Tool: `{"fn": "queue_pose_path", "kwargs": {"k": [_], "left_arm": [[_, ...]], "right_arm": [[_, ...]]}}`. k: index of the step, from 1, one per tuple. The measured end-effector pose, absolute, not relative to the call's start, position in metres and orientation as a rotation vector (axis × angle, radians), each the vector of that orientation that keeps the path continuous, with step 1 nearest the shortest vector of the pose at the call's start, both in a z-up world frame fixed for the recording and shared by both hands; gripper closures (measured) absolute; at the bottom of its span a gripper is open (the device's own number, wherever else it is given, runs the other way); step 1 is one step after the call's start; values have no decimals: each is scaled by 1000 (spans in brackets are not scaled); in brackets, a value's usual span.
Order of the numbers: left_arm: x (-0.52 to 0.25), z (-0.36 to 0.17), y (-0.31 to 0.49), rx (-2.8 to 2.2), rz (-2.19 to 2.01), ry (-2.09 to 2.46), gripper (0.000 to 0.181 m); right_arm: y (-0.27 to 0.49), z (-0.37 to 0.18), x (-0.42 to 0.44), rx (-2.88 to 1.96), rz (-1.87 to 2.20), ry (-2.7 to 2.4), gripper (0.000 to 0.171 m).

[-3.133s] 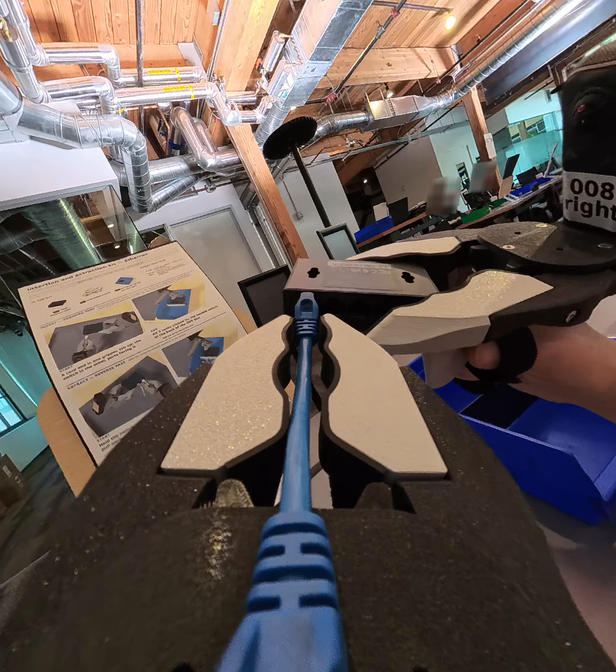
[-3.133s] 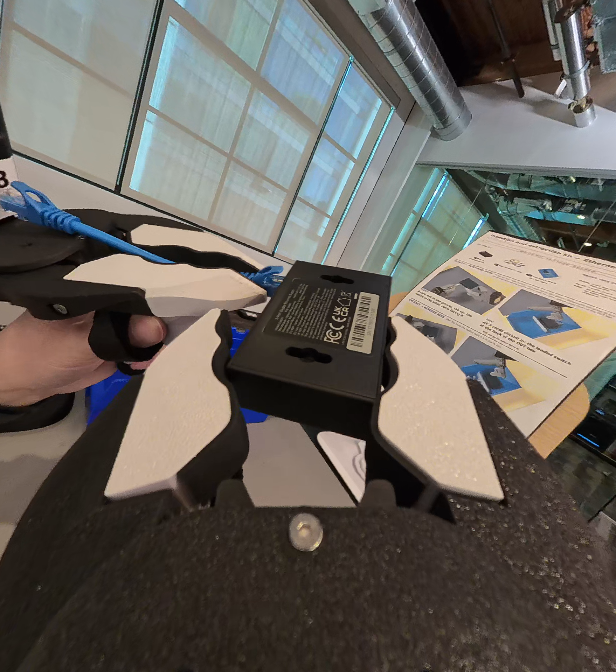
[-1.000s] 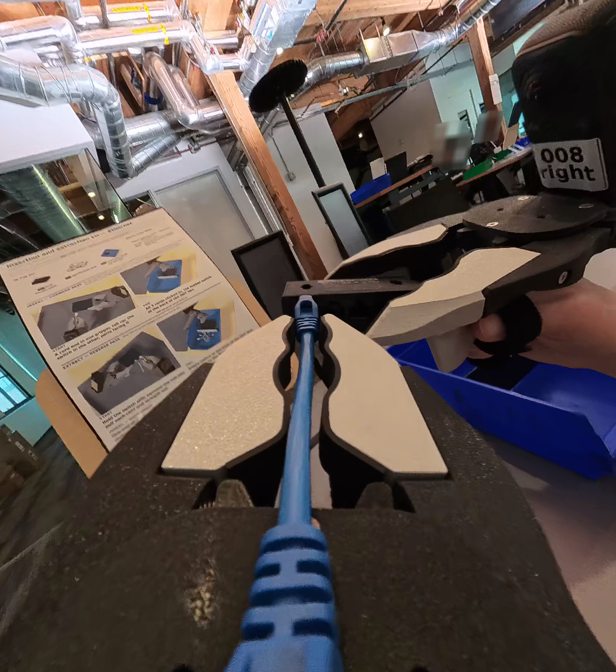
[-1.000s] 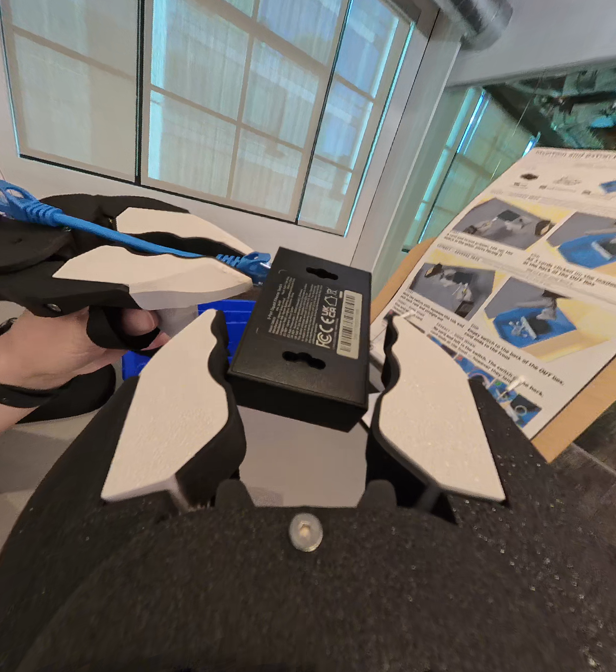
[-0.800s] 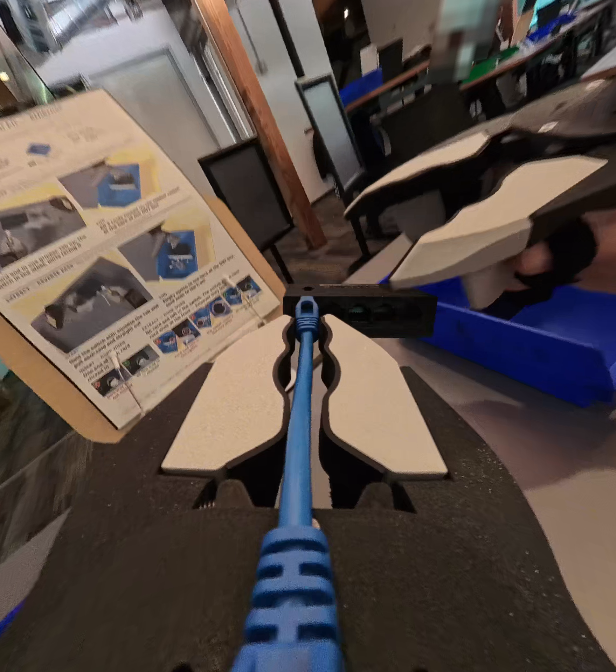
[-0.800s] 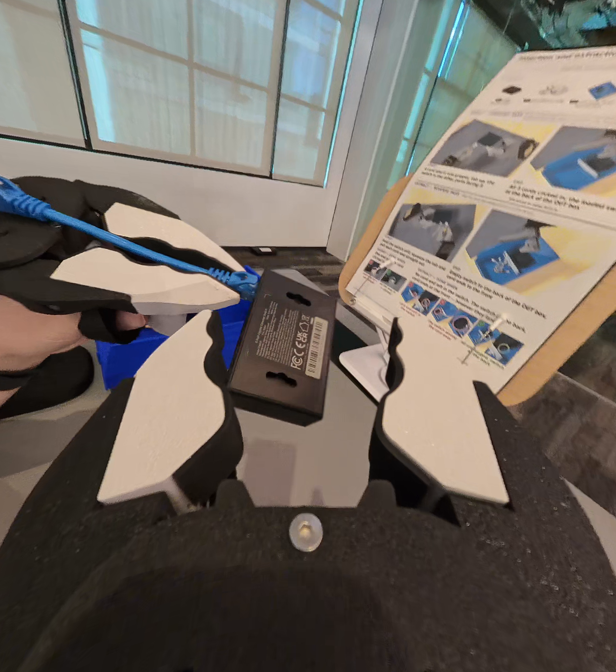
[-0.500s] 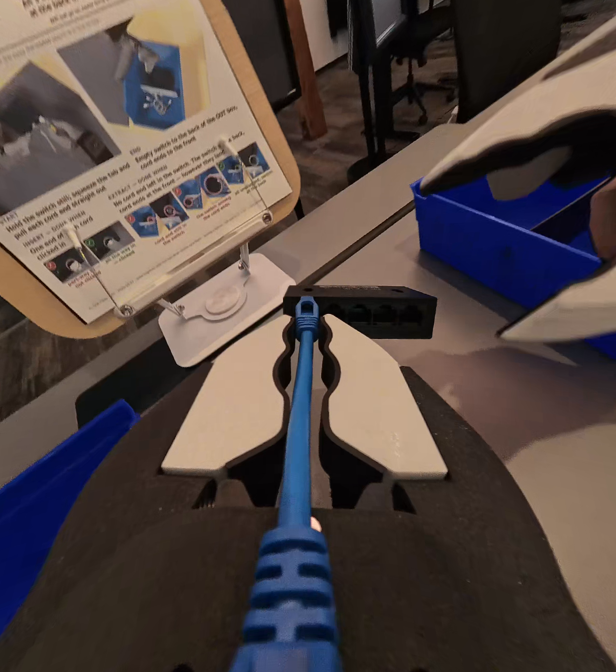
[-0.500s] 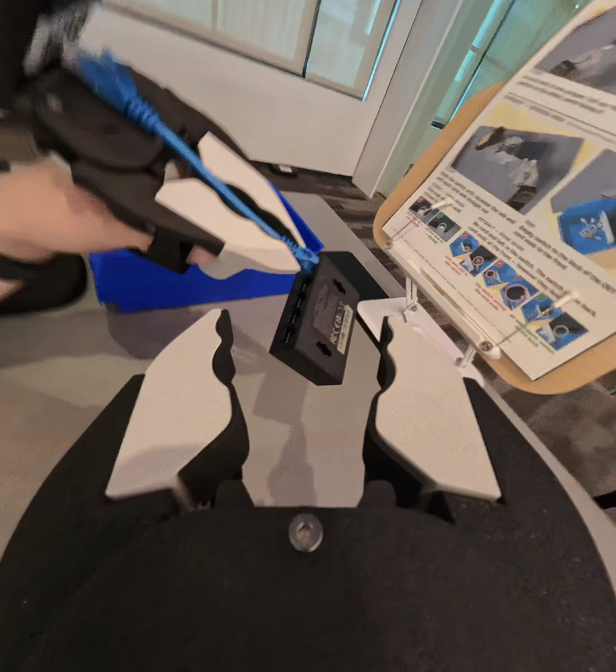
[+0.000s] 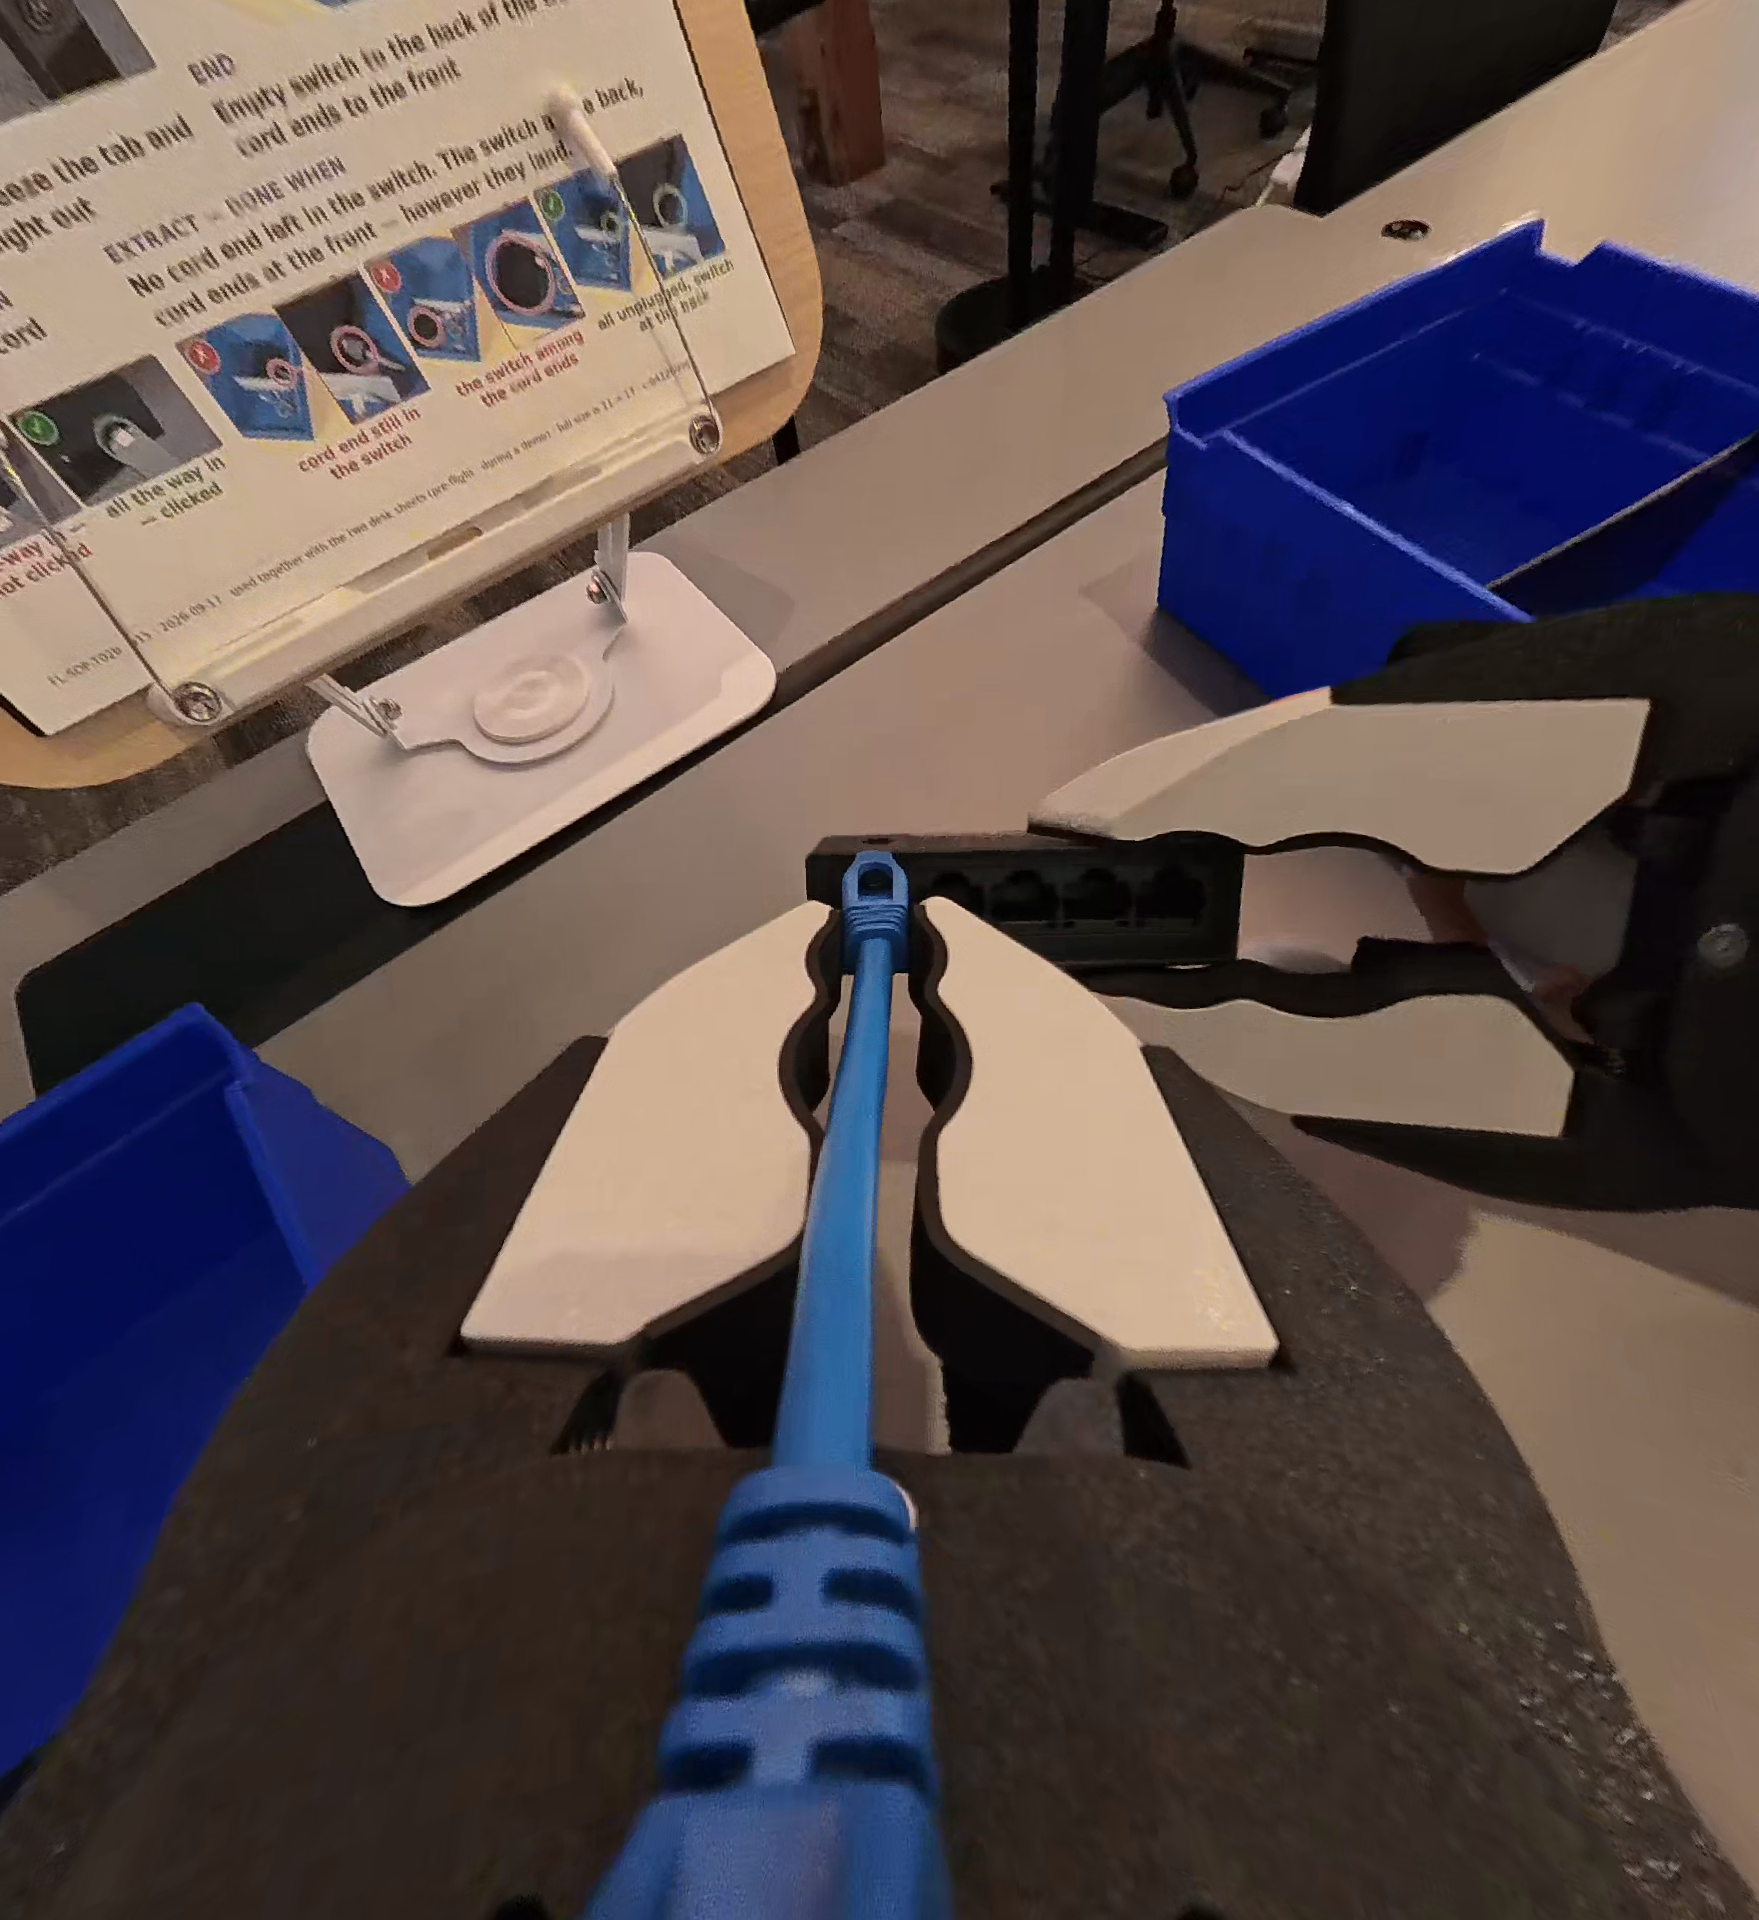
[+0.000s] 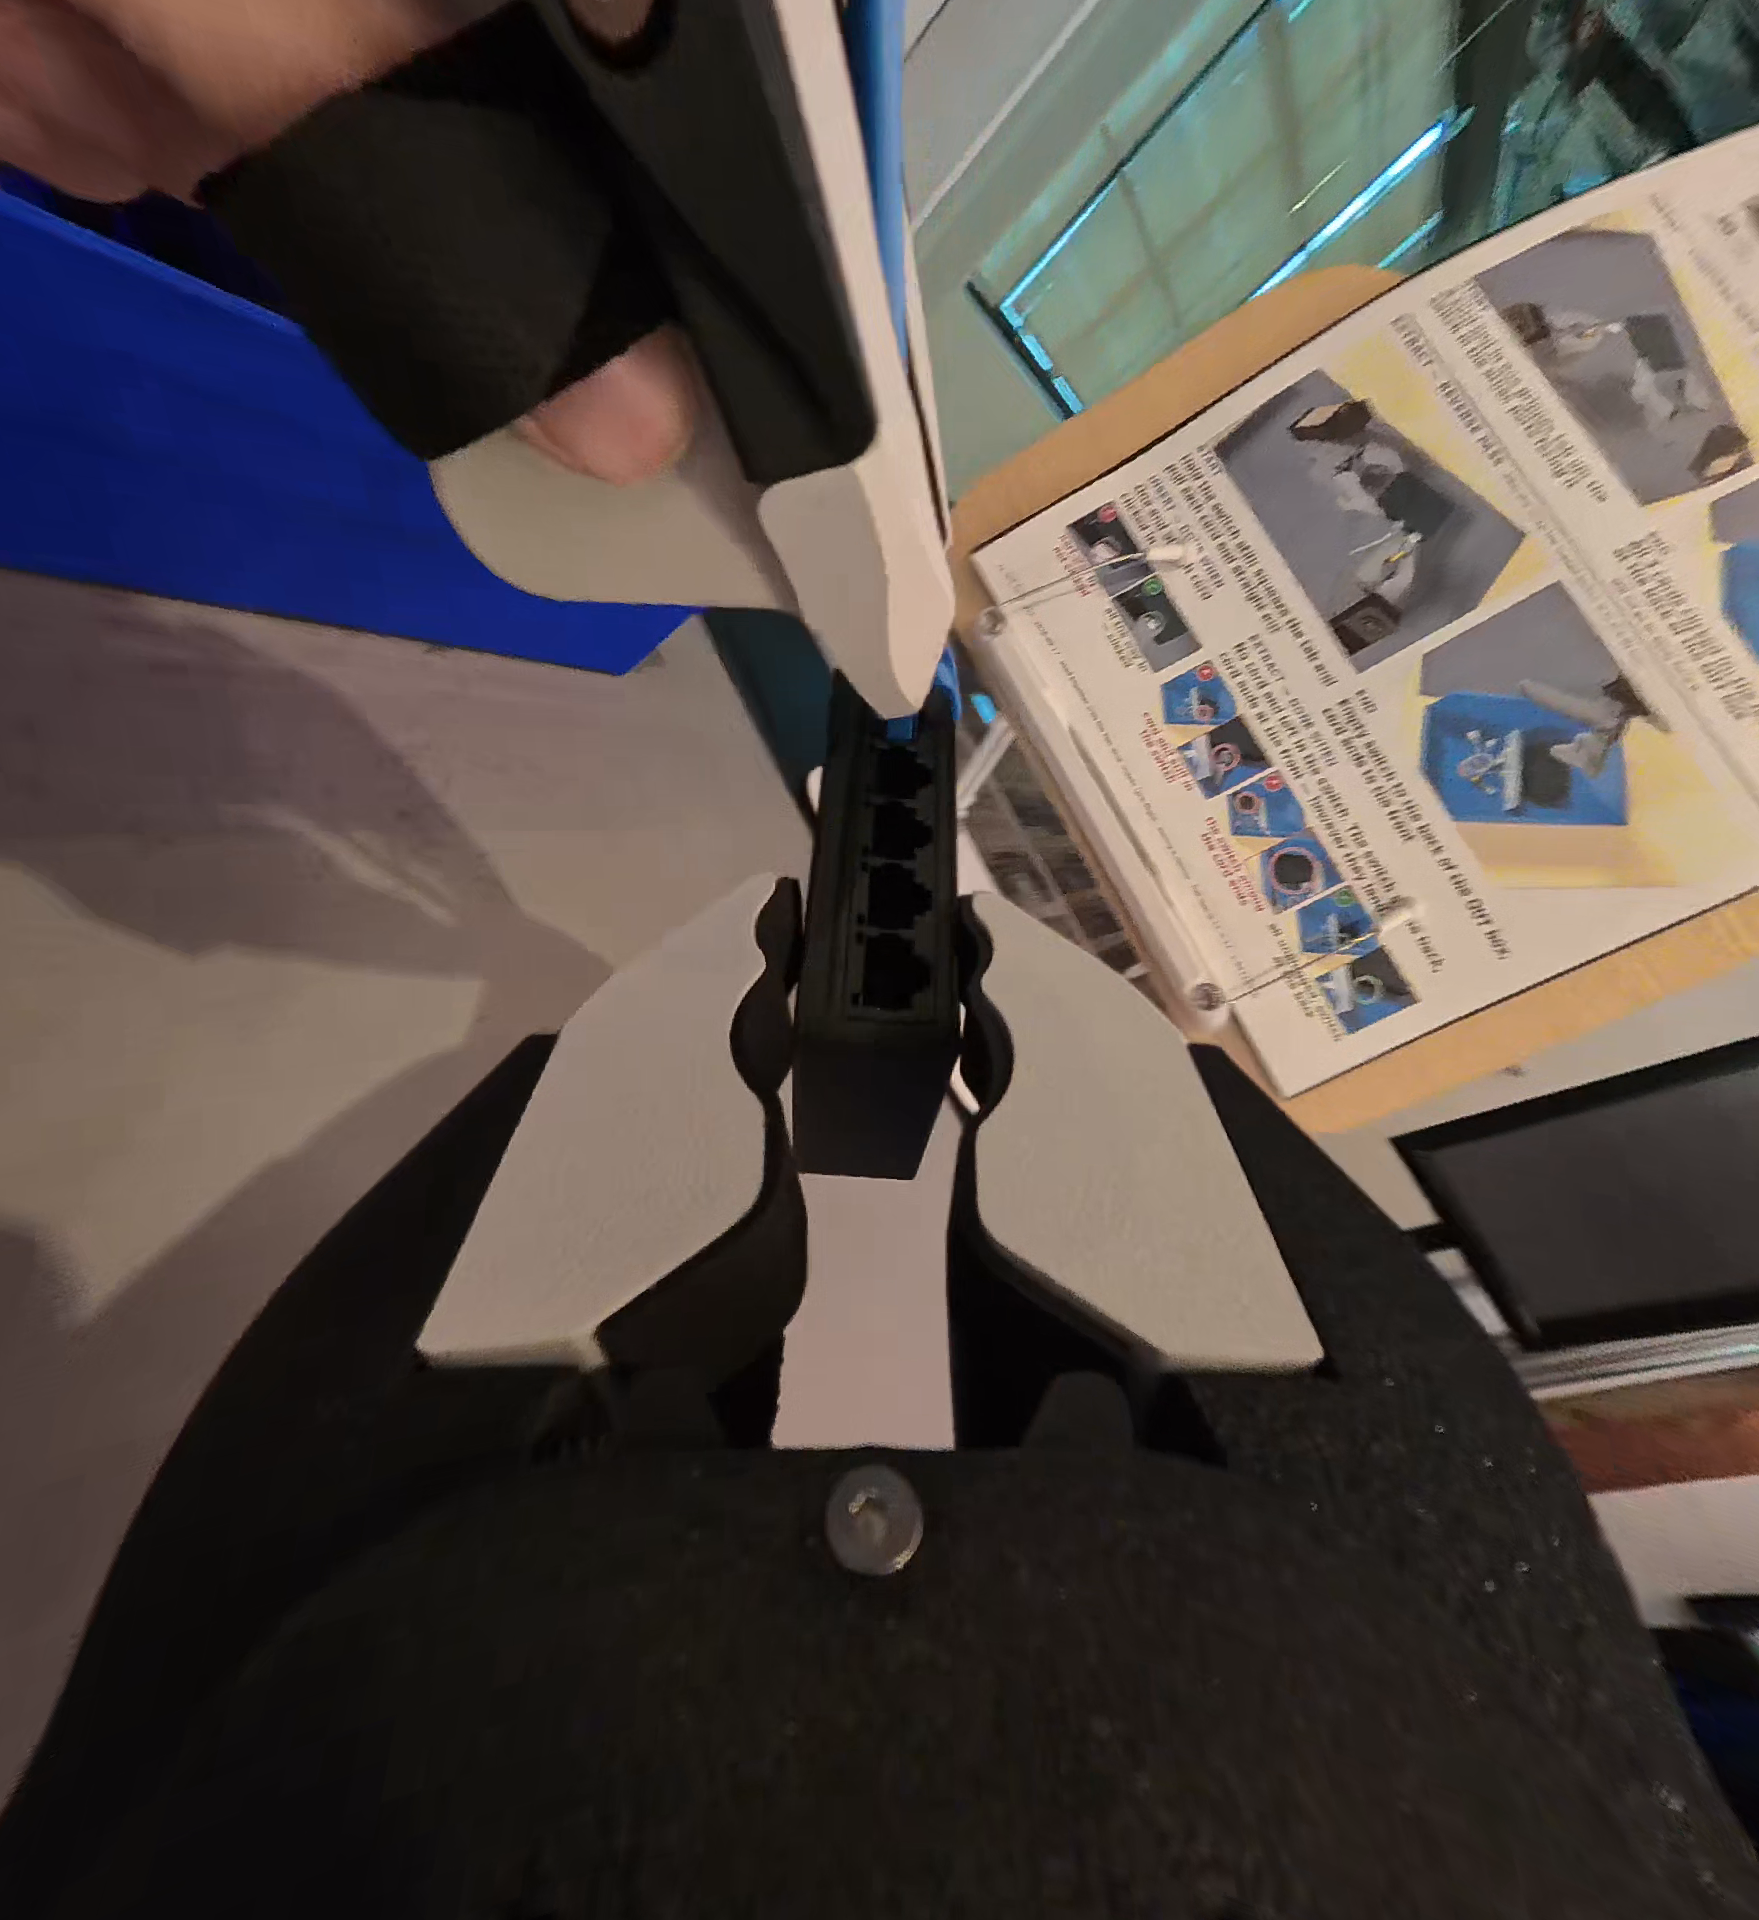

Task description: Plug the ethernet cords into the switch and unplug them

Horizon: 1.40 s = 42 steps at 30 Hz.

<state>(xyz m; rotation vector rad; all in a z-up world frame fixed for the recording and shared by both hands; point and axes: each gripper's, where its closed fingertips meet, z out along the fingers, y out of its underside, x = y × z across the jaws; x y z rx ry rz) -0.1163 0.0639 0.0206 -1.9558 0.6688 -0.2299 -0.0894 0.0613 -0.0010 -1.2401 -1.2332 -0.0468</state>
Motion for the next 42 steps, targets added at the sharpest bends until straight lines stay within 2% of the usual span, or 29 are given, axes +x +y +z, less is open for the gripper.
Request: {"fn": "queue_pose_path", "kwargs": {"k": [3,7,10,12,19,26,39,42], "left_arm": [[-115,16,64,-1975,-264,682,168],[-122,28,67,-1919,-231,648,150],[-134,44,65,-1873,-179,626,128],[-145,58,59,-1841,-147,606,122],[-224,102,32,-1782,57,438,126],[-288,122,8,-1734,-9,213,128],[-297,120,5,-1748,-15,211,129],[-298,123,0,-1743,-9,211,128]], "right_arm": [[61,-10,-89,-1286,36,-1258,145],[69,-31,-86,-1394,128,-1280,145],[81,-51,-80,-1518,206,-1257,145],[92,-64,-73,-1613,242,-1202,145],[117,-95,-55,-1818,354,-1013,145],[123,-112,-52,-1859,422,-978,145],[122,-119,-47,-1860,448,-986,144],[120,-102,-52,-1809,457,-957,129]]}}
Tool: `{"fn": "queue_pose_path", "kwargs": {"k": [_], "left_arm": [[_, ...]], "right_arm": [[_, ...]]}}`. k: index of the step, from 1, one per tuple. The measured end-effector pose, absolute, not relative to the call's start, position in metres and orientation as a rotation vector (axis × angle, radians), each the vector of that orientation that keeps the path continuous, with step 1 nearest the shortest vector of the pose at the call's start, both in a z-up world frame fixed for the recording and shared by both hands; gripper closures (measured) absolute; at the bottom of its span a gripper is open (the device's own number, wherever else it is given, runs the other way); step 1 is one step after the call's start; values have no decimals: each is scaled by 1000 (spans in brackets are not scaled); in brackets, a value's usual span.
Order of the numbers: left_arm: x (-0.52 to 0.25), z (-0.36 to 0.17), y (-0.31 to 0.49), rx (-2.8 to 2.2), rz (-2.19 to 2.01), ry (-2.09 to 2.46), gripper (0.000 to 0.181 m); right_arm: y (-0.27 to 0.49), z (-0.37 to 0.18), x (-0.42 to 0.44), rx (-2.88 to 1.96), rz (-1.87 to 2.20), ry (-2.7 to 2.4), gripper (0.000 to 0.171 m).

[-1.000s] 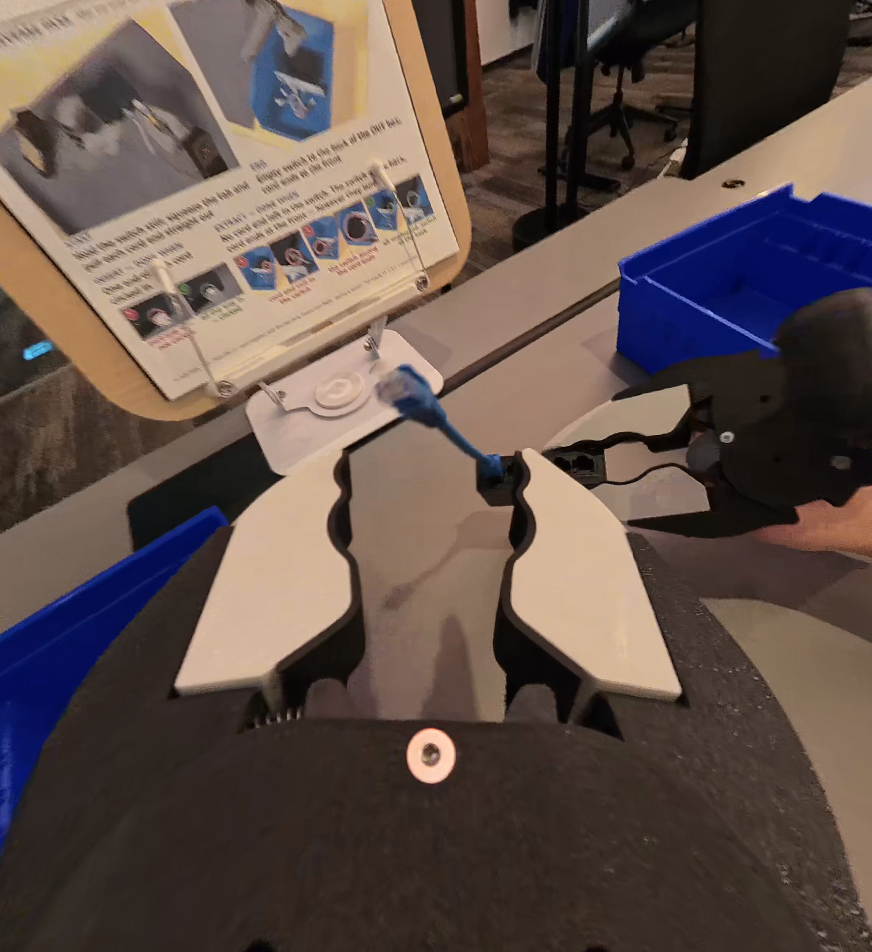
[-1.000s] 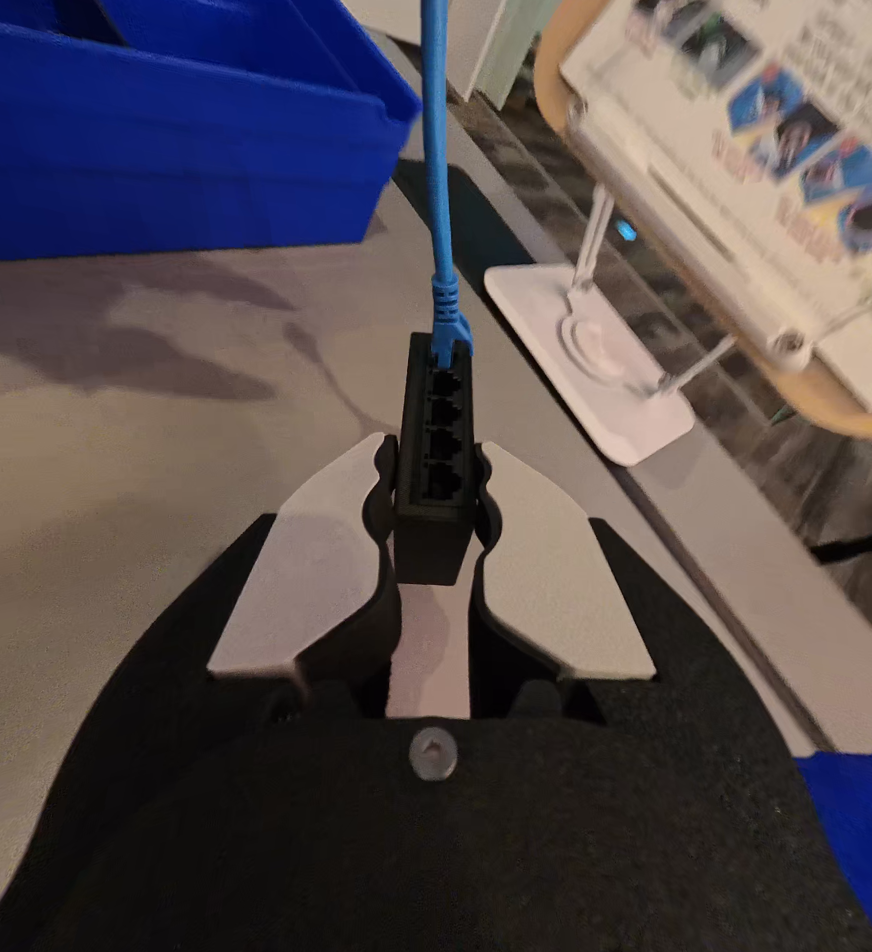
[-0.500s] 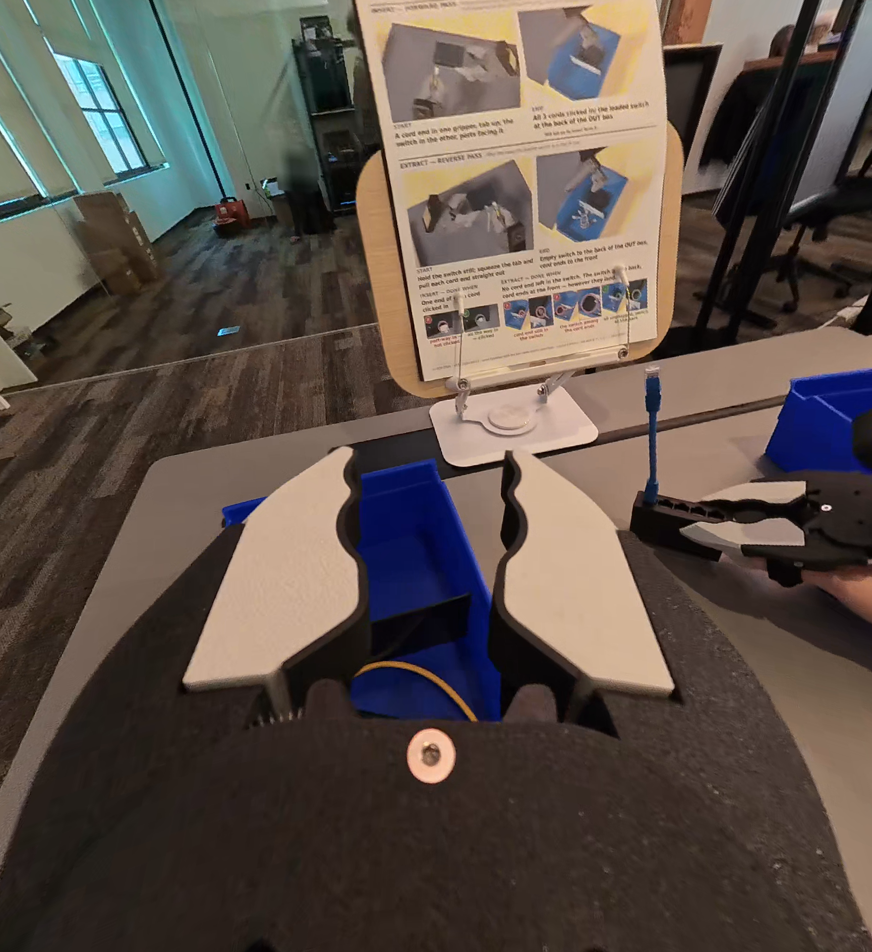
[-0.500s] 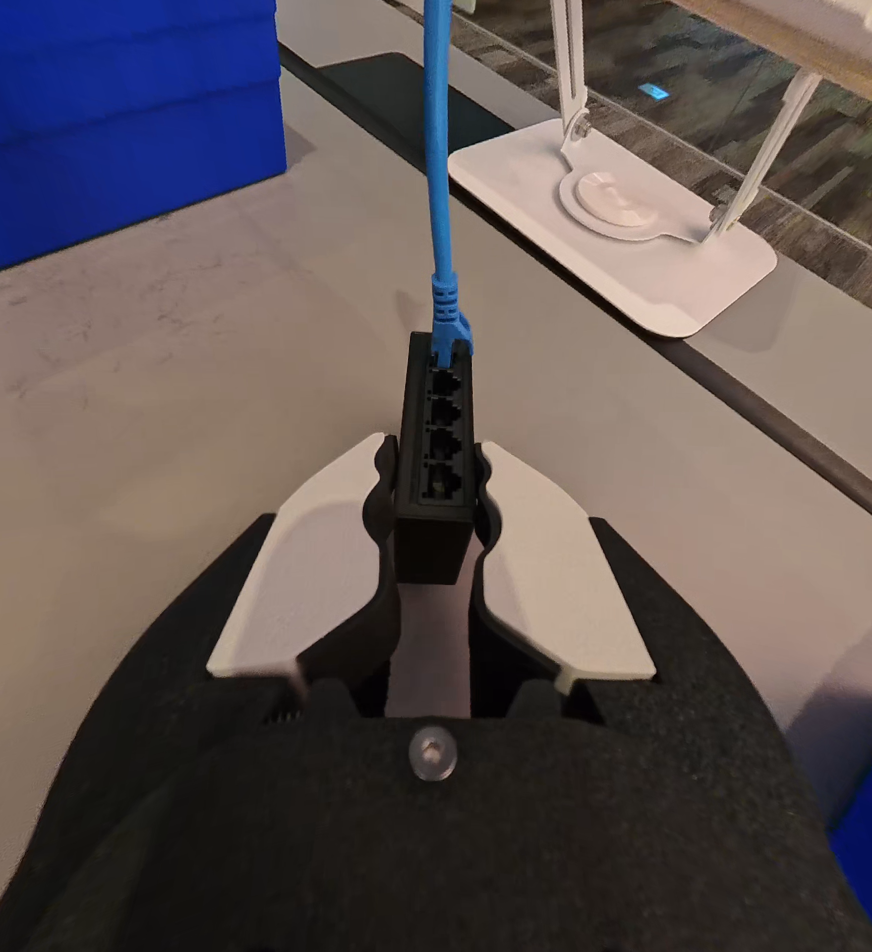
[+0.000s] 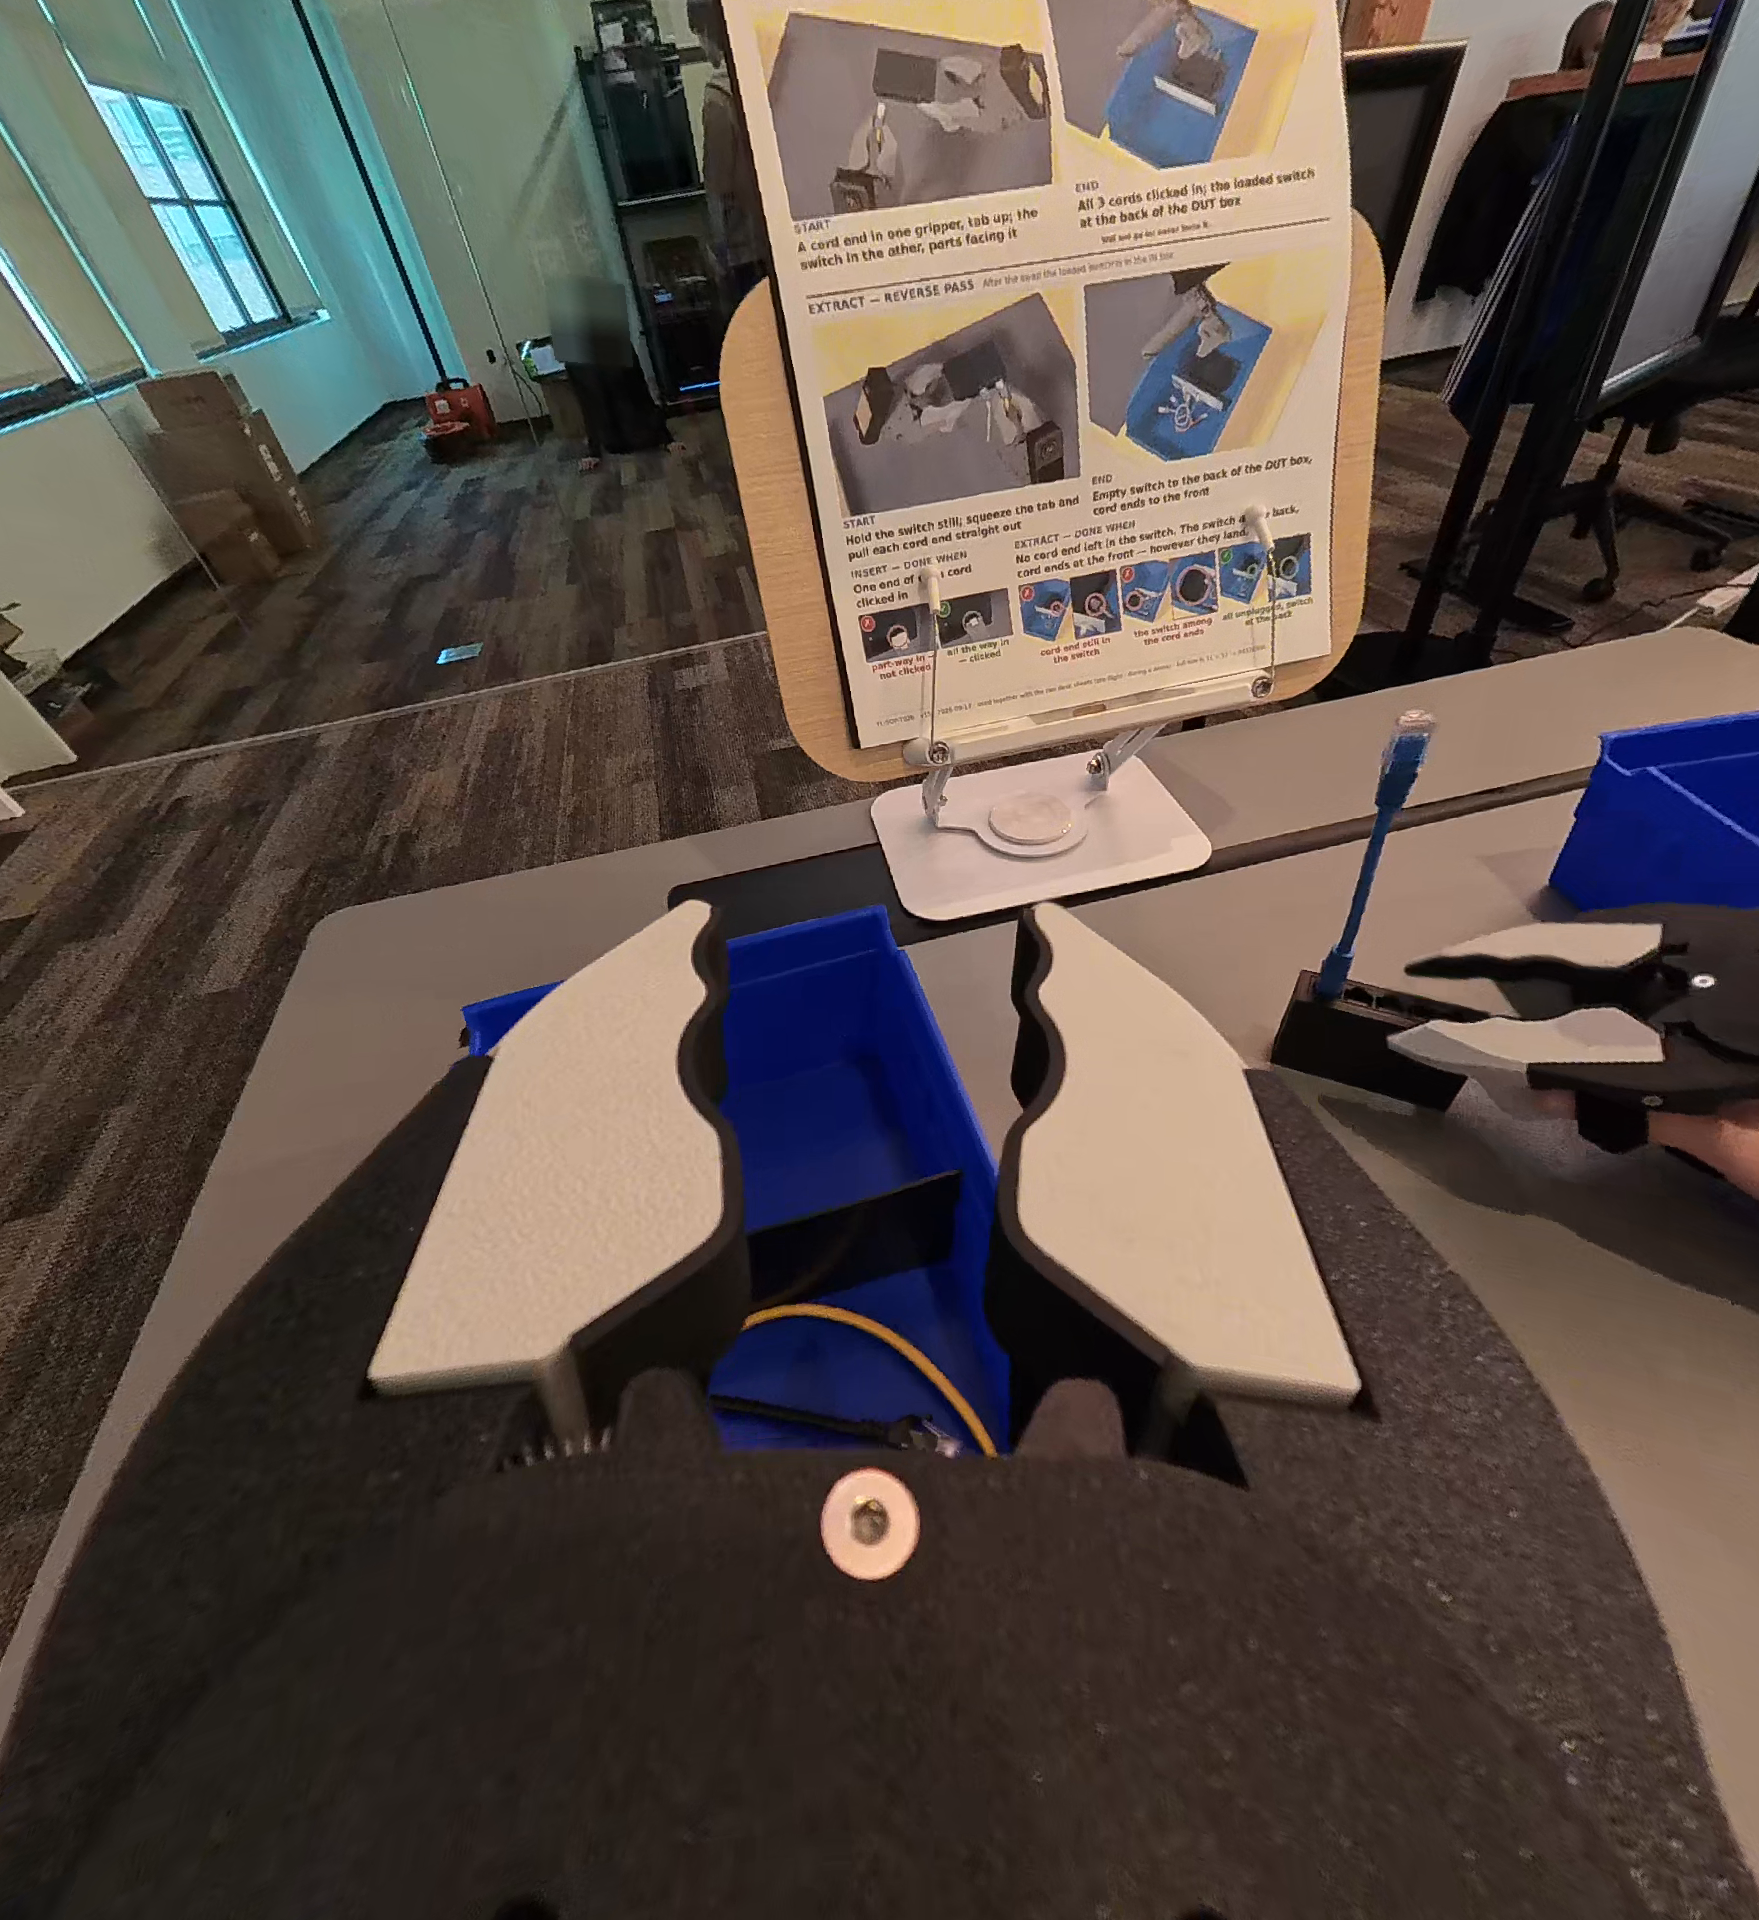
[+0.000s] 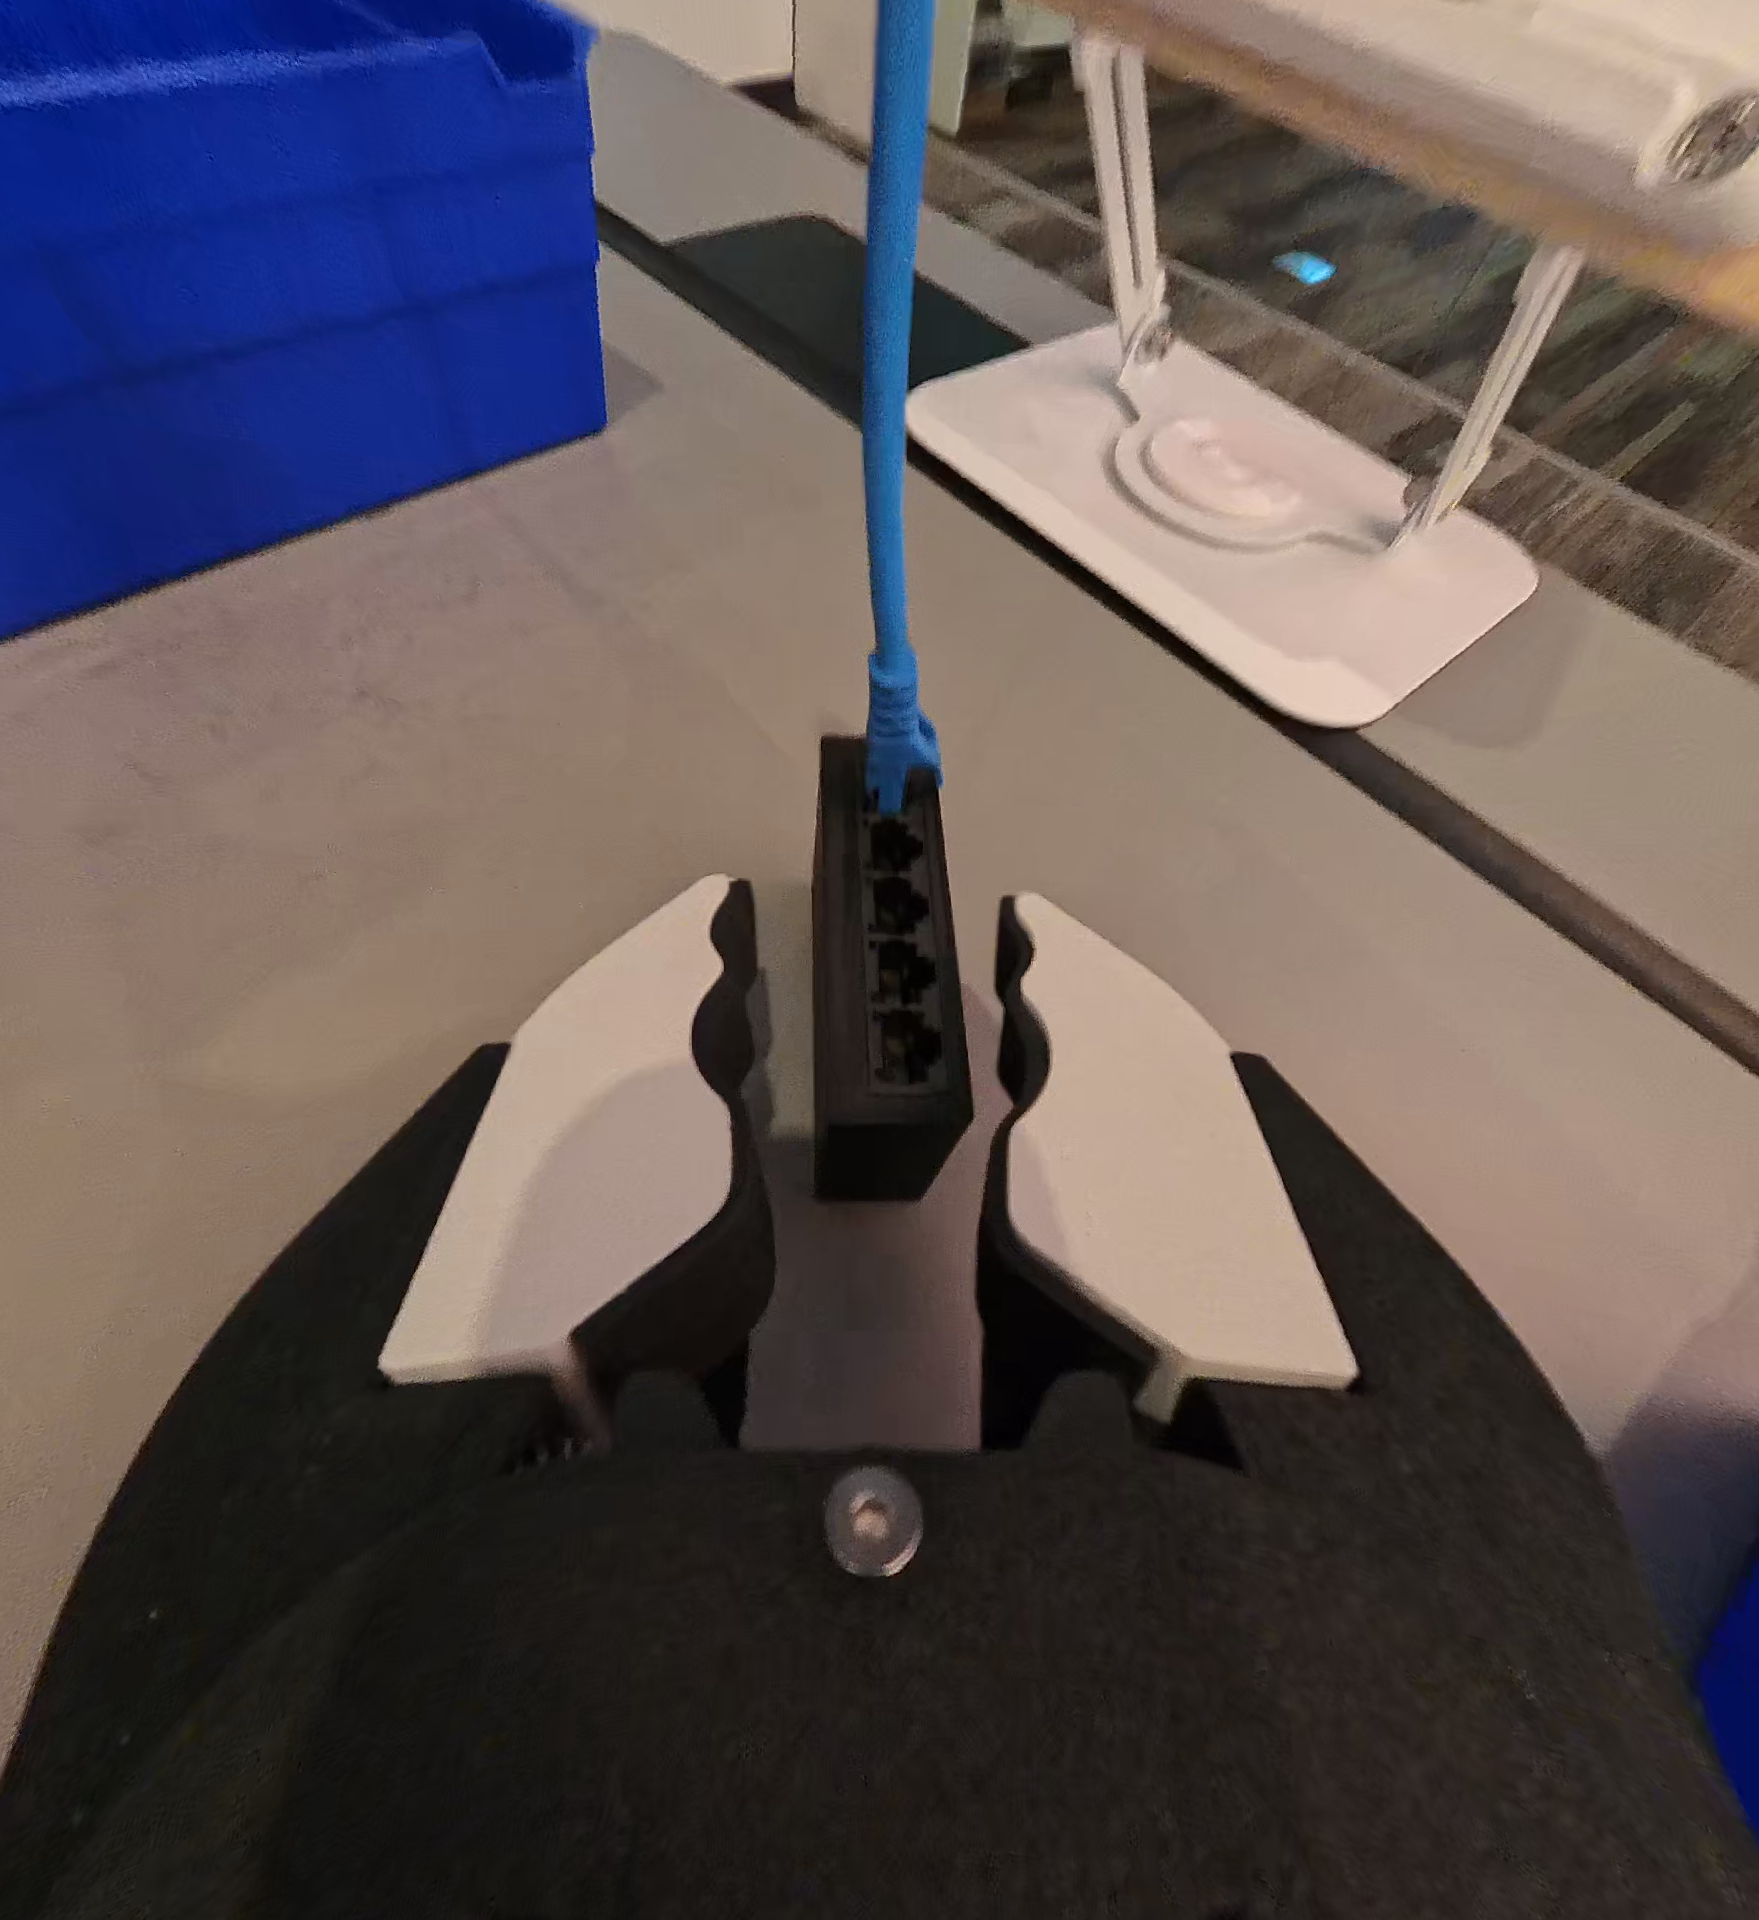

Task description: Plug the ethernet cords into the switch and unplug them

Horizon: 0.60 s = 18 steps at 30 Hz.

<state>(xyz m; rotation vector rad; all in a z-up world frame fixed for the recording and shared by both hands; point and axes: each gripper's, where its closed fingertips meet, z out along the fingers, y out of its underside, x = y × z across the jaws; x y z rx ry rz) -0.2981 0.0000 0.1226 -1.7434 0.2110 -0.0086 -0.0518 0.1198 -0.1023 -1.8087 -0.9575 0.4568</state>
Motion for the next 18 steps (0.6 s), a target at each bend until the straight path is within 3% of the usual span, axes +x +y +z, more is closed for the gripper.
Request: {"fn": "queue_pose_path", "kwargs": {"k": [3,9,14,18], "left_arm": [[-301,125,-10,-1748,9,208,129],[-308,100,-27,-1887,-17,226,138],[-368,12,-30,-2248,158,74,152],[-372,-69,-21,-2491,-56,-15,159]], "right_arm": [[115,-79,-56,-1729,430,-941,122],[100,-35,-60,-1597,363,-981,124],[95,-22,-63,-1556,316,-1026,124],[94,-25,-66,-1549,291,-1060,124]]}}
